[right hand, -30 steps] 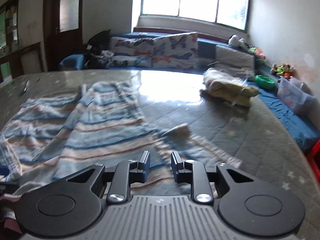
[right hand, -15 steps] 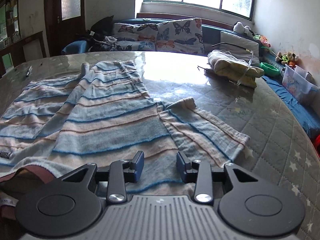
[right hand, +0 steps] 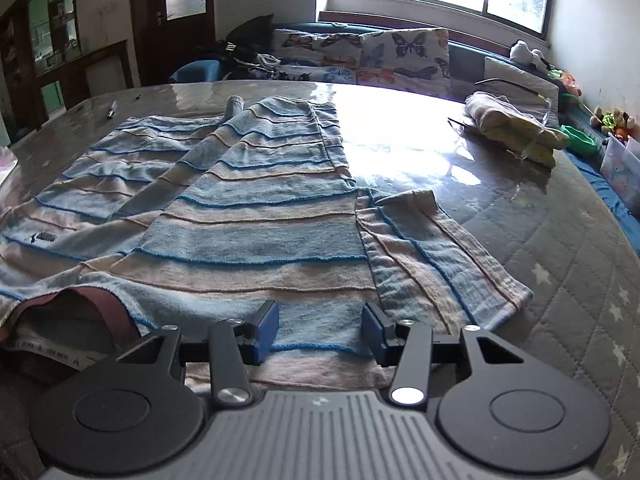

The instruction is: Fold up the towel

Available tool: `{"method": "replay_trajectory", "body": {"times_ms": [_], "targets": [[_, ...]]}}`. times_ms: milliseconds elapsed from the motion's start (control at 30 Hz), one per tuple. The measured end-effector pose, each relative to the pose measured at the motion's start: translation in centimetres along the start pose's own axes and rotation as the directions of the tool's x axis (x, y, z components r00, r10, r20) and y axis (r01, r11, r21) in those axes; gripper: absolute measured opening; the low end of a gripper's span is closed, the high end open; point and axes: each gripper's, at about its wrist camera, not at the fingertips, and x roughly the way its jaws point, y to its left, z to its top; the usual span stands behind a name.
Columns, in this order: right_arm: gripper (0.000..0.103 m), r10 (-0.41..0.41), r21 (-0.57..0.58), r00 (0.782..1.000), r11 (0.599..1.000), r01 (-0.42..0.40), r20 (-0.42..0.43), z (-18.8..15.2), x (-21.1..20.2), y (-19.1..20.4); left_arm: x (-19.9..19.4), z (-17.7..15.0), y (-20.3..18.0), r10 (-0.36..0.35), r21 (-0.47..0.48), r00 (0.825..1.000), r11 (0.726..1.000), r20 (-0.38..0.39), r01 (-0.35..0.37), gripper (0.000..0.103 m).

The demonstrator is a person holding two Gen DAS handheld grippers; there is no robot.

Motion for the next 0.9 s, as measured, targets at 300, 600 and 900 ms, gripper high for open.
{"method": "replay_trajectory", "body": {"times_ms": [300, 600, 900], "targets": [[0.048, -0.013, -0.001, 1.0, 1.0, 0.013, -0.009, 1.5, 0.7, -0.9, 0.1, 2.2, -0.1, 0.005, 0.019, 1.0, 1.0, 0.023, -0.005, 0.029], [0.047, 0.004, 0.013, 1.0, 1.0, -0.004, 0.02, 5.7, 3.0, -1.8, 2.5, 6.7, -7.5, -0.167, 0.202, 0.985, 0.967, 0.046, 0.155, 0.041], [0.047, 0.016, 0.02, 1.0, 1.0, -0.017, 0.026, 10.3, 7.2, -2.4, 8.0, 12.3, -13.5, -0.227, 0.274, 0.973, 0.939, 0.038, 0.208, 0.052]]}}
